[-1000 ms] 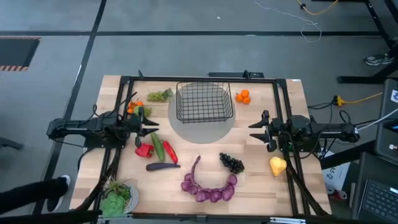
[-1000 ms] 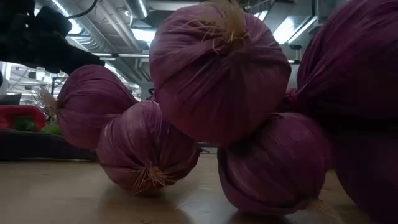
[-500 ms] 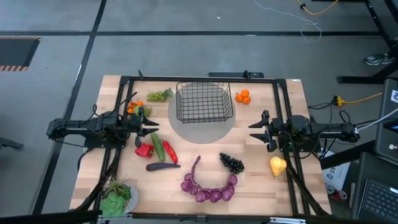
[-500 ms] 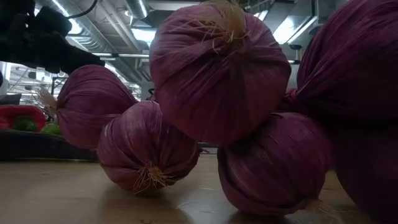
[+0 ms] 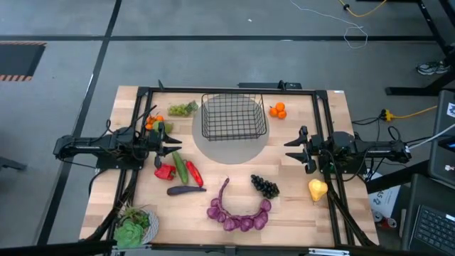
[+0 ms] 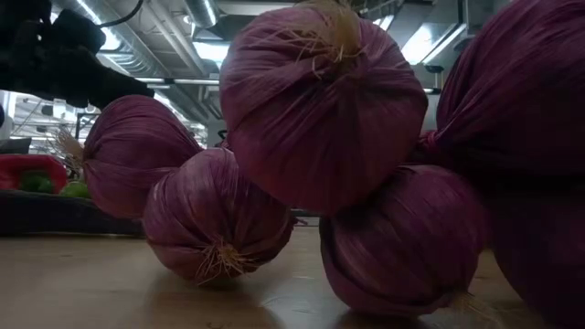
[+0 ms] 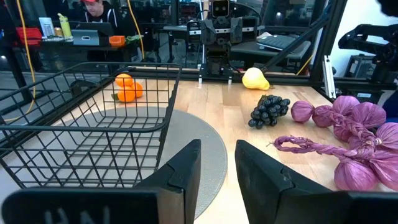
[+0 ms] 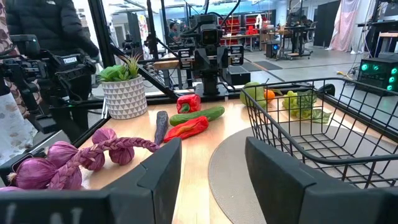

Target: Build produce basket

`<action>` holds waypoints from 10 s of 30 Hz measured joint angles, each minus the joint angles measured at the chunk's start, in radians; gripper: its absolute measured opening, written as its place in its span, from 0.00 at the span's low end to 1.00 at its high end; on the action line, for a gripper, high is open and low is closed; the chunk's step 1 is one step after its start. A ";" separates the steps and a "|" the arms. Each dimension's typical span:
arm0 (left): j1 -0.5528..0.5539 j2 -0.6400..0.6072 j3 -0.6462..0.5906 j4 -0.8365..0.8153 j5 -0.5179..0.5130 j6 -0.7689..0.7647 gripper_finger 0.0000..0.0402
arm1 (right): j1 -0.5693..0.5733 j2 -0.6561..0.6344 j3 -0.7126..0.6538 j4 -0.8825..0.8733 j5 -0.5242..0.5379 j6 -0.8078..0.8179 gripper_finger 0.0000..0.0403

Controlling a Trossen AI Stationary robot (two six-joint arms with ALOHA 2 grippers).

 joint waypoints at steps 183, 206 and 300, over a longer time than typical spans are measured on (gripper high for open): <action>-0.052 0.240 0.000 0.543 -0.198 -0.371 0.23 | 0.000 0.036 0.024 0.325 0.177 0.238 0.45; -0.092 0.685 0.207 0.847 -0.059 -0.205 0.23 | 0.000 0.440 0.385 -0.121 0.331 0.316 0.45; 0.620 1.547 0.949 -0.497 -0.195 -0.658 0.23 | 0.000 0.585 0.386 -0.170 0.332 0.314 0.45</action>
